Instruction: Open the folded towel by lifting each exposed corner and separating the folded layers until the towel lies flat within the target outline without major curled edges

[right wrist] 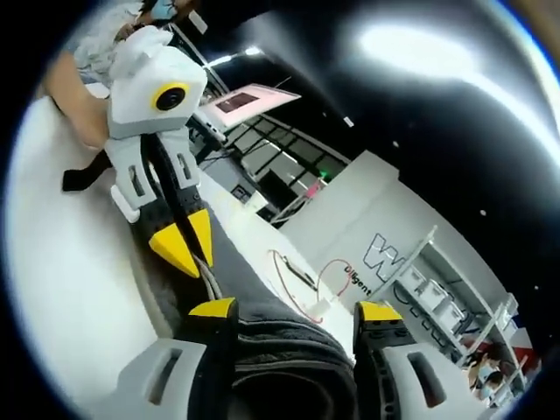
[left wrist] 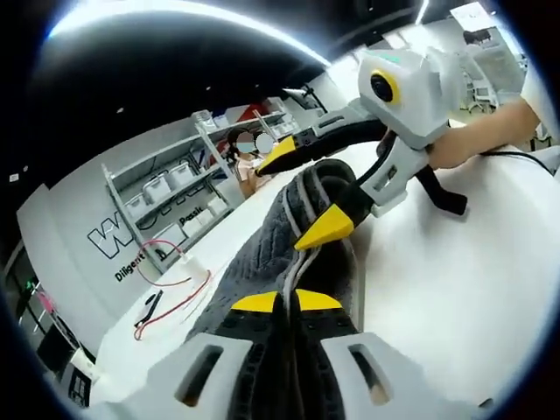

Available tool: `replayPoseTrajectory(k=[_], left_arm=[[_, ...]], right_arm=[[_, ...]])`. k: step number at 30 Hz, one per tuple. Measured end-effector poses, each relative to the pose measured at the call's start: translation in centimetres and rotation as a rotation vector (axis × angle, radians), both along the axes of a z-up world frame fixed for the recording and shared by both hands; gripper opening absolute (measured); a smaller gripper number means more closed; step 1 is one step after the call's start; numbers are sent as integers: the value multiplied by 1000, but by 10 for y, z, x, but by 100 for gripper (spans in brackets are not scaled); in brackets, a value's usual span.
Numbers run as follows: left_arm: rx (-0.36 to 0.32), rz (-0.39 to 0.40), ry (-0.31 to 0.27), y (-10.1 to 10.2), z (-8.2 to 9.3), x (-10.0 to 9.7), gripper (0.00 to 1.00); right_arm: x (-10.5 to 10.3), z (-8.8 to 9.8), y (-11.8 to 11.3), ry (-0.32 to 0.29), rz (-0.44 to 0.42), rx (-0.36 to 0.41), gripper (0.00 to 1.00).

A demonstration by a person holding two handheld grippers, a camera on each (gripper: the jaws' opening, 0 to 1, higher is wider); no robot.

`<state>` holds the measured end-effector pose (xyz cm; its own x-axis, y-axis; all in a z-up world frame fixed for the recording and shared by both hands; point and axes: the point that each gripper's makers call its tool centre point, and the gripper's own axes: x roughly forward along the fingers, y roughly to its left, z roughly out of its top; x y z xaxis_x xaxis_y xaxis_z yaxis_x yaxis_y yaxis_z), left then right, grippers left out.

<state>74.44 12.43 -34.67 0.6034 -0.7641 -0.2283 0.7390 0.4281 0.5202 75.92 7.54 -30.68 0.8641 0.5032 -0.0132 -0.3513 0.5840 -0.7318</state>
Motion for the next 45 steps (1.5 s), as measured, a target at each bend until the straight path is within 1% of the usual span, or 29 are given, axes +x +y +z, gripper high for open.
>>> replayPoseTrajectory(k=[2, 3, 5, 8, 9, 11, 12, 13, 14, 15, 19, 22, 27, 30, 31, 32, 34, 36, 37, 40, 43, 45], left_arm=[[-3, 0, 2, 0, 0, 0, 5], [-6, -1, 5, 0, 0, 1, 5], [-10, -1, 11, 1, 1, 5, 5], [-9, -8, -12, 1, 4, 5, 5], [-9, -7, -16, 1, 4, 5, 5], [-17, -8, -29, 0, 9, 2, 5], [-24, -11, -33, 0, 10, 4, 5], [-28, -15, -36, 0, 12, 4, 5], [-30, -17, -39, 0, 12, 4, 5], [-33, -21, -48, -1, 14, 4, 5], [-36, -31, -70, -3, 18, 2, 5], [-38, -55, -88, -8, 21, -6, 5], [-25, -91, -128, -14, 24, -12, 5], [-21, -100, -131, -16, 23, -14, 5], [-24, -117, -96, -19, 19, -16, 5], [-33, -117, -85, -19, 18, -16, 5], [-40, -120, -94, -19, 20, -17, 5], [-28, -126, -121, -19, 22, -20, 5], [-37, -135, -127, -20, 25, -22, 5], [-40, -153, -132, -23, 26, -27, 5], [-30, -177, -137, -26, 24, -29, 5], [-27, -197, -141, -30, 24, -35, 5]], right_arm=[[-5, 1, 6, -9, 32, -5, 48], [-10, 1, 15, -9, 78, -3, 48], [-13, 0, 19, -10, 92, -19, 47], [-14, -10, 25, -24, 94, -115, 47], [-14, -12, 26, -22, 95, -126, 46], [-15, -20, 31, -61, 101, -231, 44], [-14, -21, 31, -66, 98, -238, 43], [-15, -24, 33, -80, 104, -285, 43], [-15, -25, 33, -83, 106, -295, 41], [-16, -28, 35, -97, 108, -326, 40], [-17, -34, 39, -93, 115, -351, 37], [-16, -37, 39, -101, 110, -382, 37], [-15, -36, 38, -103, 105, -389, 36], [-15, -36, 38, -104, 101, -390, 35], [-14, -36, 37, -104, 98, -390, 36], [-14, -35, 36, -111, 97, -390, 38], [-13, -35, 35, -115, 92, -393, 38], [-13, -36, 35, -107, 91, -394, 37], [-13, -36, 35, -107, 92, -394, 37], [-14, -36, 35, -112, 93, -403, 36], [-15, -36, 36, -115, 98, -409, 35], [-15, -37, 37, -115, 101, -415, 33]])
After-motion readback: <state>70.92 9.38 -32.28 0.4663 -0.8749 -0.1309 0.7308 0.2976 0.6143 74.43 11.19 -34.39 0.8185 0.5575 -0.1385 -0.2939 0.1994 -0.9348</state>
